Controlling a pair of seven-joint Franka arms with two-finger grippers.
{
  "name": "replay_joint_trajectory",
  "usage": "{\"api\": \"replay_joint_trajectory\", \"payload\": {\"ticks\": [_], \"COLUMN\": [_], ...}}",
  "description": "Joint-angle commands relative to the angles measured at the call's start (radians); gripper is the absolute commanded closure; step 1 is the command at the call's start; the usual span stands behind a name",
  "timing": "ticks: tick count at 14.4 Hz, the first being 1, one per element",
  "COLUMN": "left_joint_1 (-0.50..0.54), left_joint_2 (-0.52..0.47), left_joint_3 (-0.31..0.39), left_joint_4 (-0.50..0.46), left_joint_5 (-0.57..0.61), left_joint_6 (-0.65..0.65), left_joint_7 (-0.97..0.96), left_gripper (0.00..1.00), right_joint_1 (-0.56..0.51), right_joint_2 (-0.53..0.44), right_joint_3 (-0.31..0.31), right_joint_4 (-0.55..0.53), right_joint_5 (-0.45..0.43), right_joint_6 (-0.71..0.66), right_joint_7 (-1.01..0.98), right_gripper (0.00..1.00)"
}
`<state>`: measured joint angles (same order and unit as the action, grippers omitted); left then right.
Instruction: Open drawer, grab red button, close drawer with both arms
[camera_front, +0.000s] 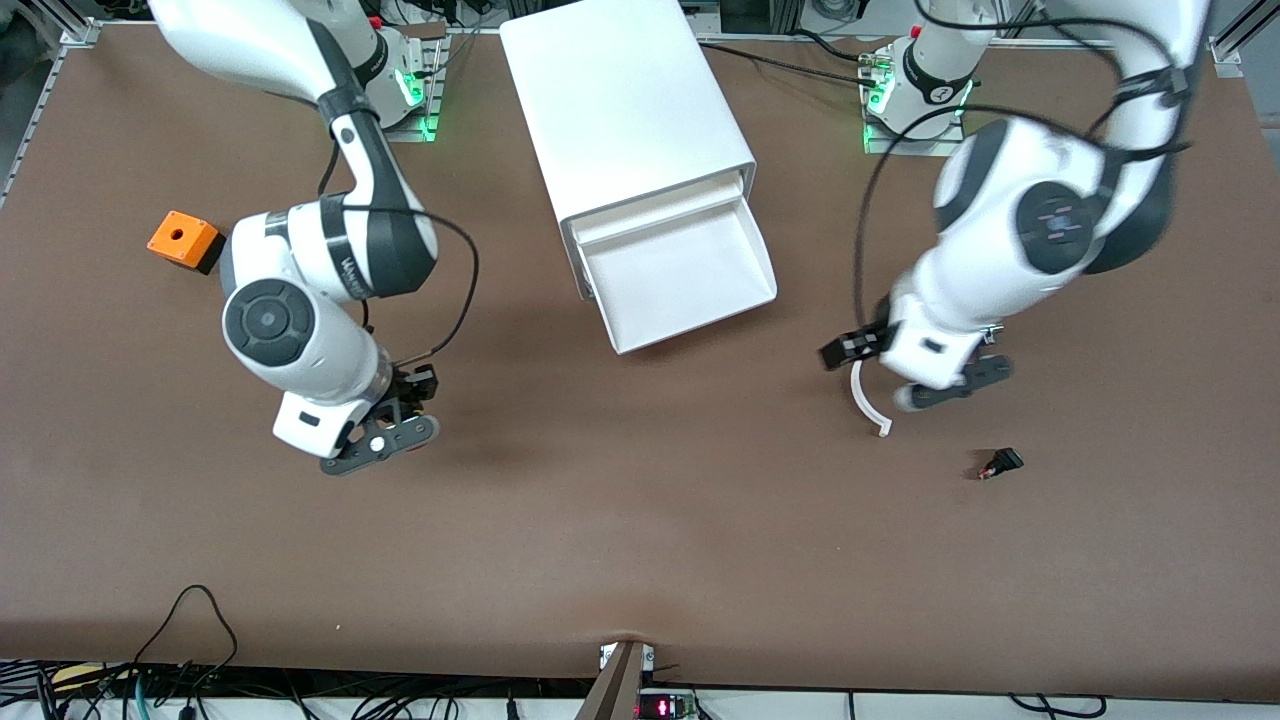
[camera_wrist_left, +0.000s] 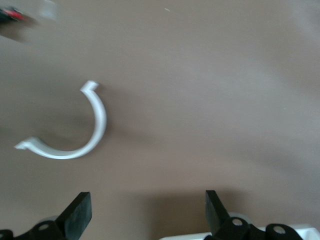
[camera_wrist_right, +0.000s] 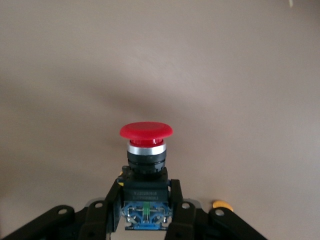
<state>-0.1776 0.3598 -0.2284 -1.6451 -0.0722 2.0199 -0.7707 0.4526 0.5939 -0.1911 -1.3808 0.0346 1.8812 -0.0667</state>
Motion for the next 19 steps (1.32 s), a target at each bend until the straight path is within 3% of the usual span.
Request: {"api": "replay_joint_trajectory", "payload": {"ticks": [1, 6, 13, 19], "left_joint_1": [-0.071, -0.154, -0.244, -0.275], "left_joint_2": [0.085, 0.165, 0.202, 0.203], "left_joint_3": [0.009, 0.006, -0.009, -0.032], "left_joint_4": [0.041, 0.039, 0.024, 0.008], "left_joint_5": [0.009, 0.202, 0.190, 0.178], "left_joint_6": [0.101, 0.190, 0.191, 0.132], "left_joint_7": [-0.126, -0.262, -0.356, -0.395], "left_gripper": [0.00, 0.00, 0.00, 0.00], "right_joint_1": [-0.023, -0.031, -0.031, -0.038], "right_joint_2": [-0.009, -0.031, -0.166, -0.175], "right_joint_3": [0.021, 0.024, 0.027, 0.025], "right_joint_4": [-0.087, -0.280, -0.509, -0.584], "right_joint_5": [-0.001, 0.021, 0.025, 0.042], "right_joint_6": [0.045, 0.217, 0.283, 0.288], "right_joint_7": [0.061, 0.096, 0.108, 0.110], "right_gripper": [0.73, 0.73, 0.73, 0.73]}}
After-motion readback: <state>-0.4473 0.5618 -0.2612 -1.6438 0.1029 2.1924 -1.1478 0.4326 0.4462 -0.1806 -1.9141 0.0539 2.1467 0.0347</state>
